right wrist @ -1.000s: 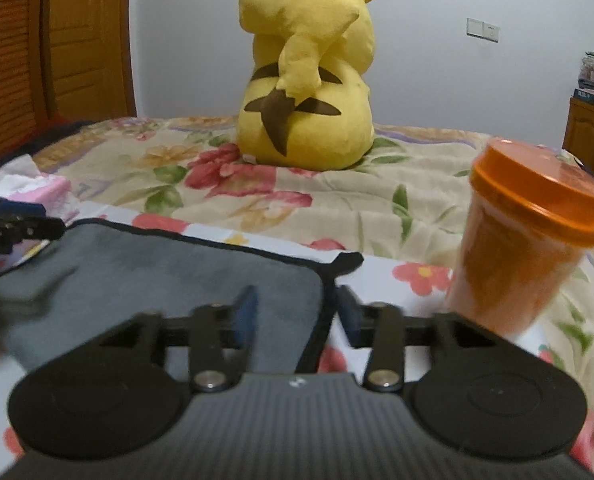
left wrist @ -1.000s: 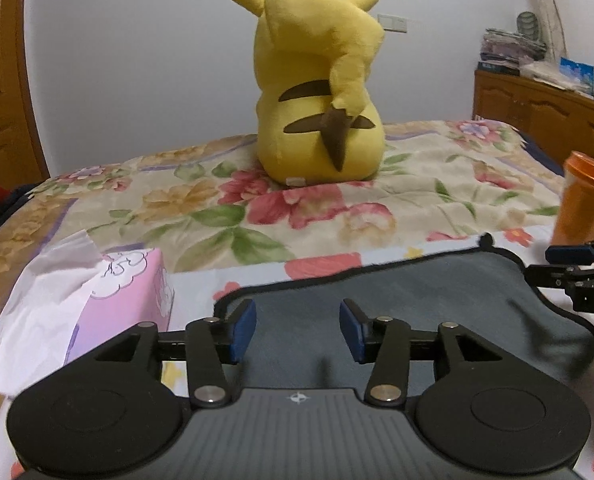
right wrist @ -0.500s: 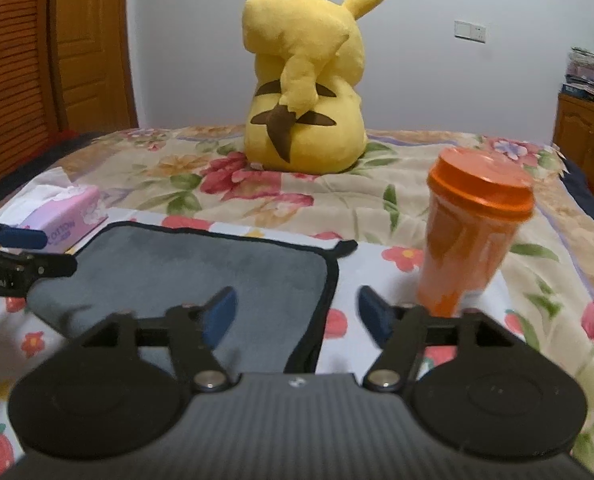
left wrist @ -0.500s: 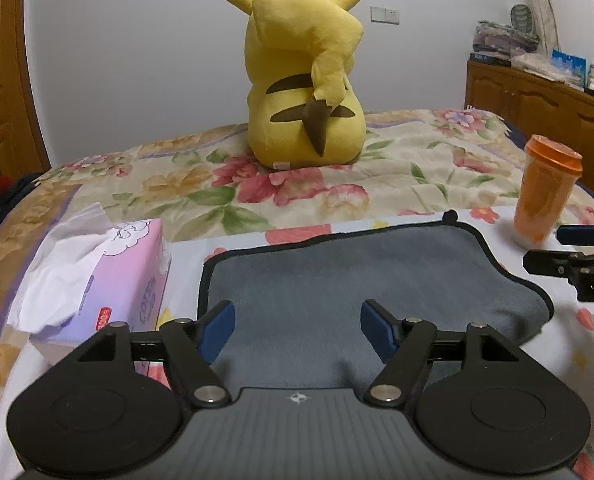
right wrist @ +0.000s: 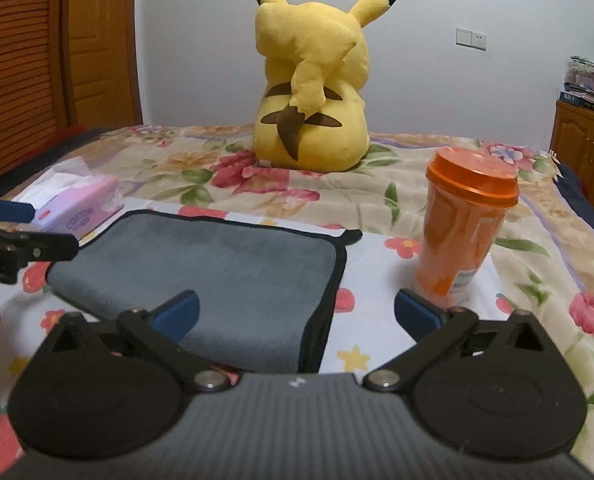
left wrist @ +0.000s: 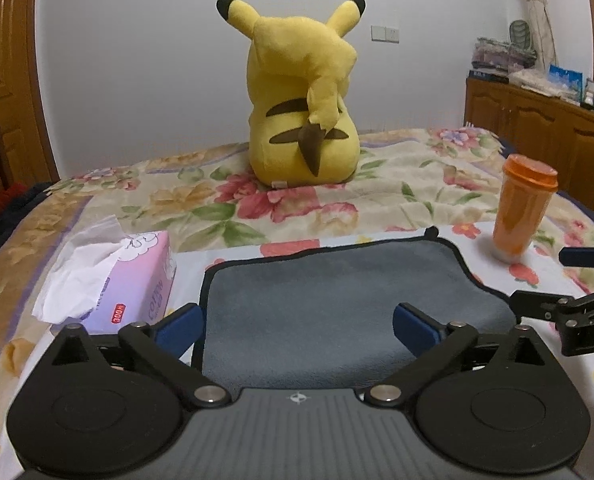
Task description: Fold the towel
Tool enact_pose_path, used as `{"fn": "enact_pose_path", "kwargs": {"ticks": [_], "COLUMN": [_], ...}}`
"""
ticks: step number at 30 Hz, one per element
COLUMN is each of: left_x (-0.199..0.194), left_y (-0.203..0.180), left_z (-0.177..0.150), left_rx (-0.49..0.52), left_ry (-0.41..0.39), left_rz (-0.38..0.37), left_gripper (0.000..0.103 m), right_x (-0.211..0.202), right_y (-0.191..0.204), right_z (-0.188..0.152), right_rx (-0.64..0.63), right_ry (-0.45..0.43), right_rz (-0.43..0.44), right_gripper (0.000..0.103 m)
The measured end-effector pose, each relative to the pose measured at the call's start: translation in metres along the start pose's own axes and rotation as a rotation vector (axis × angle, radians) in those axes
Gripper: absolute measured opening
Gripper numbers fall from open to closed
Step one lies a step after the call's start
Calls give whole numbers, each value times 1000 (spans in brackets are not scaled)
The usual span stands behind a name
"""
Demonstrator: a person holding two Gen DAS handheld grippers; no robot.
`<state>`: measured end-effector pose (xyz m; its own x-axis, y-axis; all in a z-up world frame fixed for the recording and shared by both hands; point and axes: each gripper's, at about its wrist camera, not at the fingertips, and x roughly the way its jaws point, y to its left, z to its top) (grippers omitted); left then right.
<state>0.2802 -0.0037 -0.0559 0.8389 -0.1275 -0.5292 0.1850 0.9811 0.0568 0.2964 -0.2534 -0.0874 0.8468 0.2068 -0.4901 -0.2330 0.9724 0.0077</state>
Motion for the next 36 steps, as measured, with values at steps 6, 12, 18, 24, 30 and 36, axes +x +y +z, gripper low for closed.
{"fn": "enact_pose_path", "kwargs": {"ticks": [6, 12, 18, 24, 30, 36], "left_x": [-19, -41, -64, -87, -118, -154], "left_y": [-4, -7, -12, -19, -25, -28], "left_z": [1, 2, 4, 5, 12, 19], "left_rx": [2, -5, -1, 15, 24, 28], "left_ry": [-1, -16, -35, -43, -65, -91], "left_rz": [-3, 25, 21, 28, 23, 29], "left_gripper": [103, 103, 103, 103, 103, 103], "right_x": [-14, -34, -57, -73, -101, -132], "right_y": [3, 4, 1, 6, 14, 17], "right_z": [0, 3, 6, 14, 24, 30], "right_rx": [-4, 13, 47, 32, 2, 17], "right_ry": [-12, -36, -70, -87, -113, -137], "right_rz": [-12, -21, -33, -32, -20, -13], "right_gripper": [103, 103, 103, 103, 103, 103]}}
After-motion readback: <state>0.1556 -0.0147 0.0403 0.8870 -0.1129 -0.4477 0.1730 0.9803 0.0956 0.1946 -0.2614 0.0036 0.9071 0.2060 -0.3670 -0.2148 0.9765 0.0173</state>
